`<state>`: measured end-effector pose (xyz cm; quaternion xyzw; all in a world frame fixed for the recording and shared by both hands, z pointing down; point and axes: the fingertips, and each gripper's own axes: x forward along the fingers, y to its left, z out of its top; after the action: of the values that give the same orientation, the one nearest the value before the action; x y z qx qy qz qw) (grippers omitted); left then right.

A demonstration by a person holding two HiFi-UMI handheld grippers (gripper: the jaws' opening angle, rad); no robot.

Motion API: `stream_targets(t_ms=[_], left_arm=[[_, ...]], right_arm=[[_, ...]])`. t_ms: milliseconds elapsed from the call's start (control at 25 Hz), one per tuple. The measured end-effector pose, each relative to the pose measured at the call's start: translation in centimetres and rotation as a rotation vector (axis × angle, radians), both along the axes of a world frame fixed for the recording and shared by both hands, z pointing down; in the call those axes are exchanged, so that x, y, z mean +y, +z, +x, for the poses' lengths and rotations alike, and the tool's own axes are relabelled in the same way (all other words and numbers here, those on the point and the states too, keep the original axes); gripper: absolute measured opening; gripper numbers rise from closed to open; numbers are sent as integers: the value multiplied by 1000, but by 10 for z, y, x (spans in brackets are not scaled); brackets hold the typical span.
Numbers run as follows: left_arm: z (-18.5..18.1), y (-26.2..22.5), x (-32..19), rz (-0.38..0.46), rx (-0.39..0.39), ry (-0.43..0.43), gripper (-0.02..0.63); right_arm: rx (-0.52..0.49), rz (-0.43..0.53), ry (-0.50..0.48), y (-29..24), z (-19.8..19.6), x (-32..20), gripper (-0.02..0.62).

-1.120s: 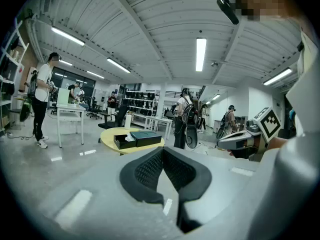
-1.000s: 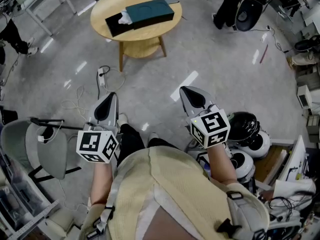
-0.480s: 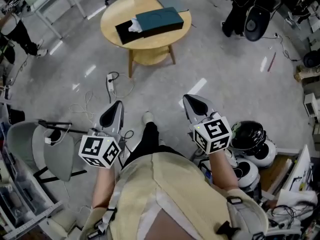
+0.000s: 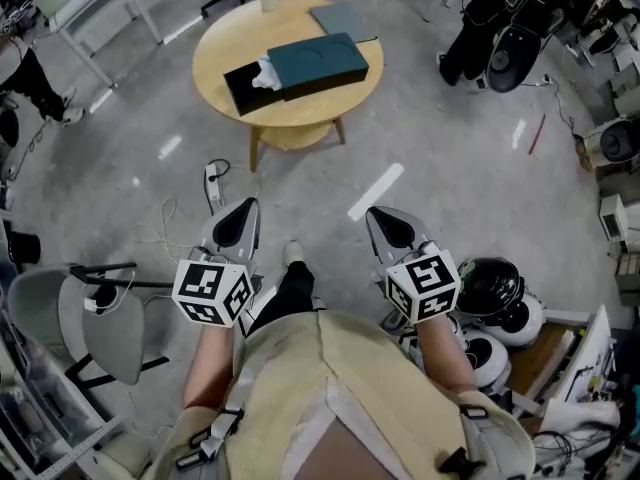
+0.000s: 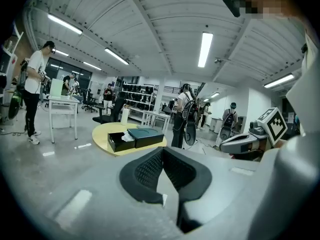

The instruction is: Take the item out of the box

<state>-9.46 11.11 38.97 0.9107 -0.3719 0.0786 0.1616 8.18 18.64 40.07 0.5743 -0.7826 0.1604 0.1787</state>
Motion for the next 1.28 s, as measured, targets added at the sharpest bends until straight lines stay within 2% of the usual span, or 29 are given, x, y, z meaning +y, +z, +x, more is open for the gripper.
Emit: stream_targets(t_ms=[240,280,320,480,760,1000,1120,1280], left_arm=[[4,8,-46,-23,-35,-3,6],[4,10,-53,-28,-42,-2,15],[4,11,-60,-32,-47,-2,51],[1,16,-89,-42,-55,-7,60],[-5,24,-136,-53,-39,14,132],[5,36,-171,-57,-65,50,177],[6,38,-185,-46,-99,50,222],[2,42,-203,-77,-88,24,219]], right_arm=[[5,-4,-28,1,-1,-50,5],[4,-4,-34,1,-2,-58,5],[3,-6,-41,1,-3,-66,5],[1,-21,-62,5,-9,-96,5],[37,-37,-93,6,-27,-144,5],[64,-68,-105,14,-31,-168,5],[60,-73,-111,15,-29,-183,5],[68,-64,-134,13,-24,-206,5]])
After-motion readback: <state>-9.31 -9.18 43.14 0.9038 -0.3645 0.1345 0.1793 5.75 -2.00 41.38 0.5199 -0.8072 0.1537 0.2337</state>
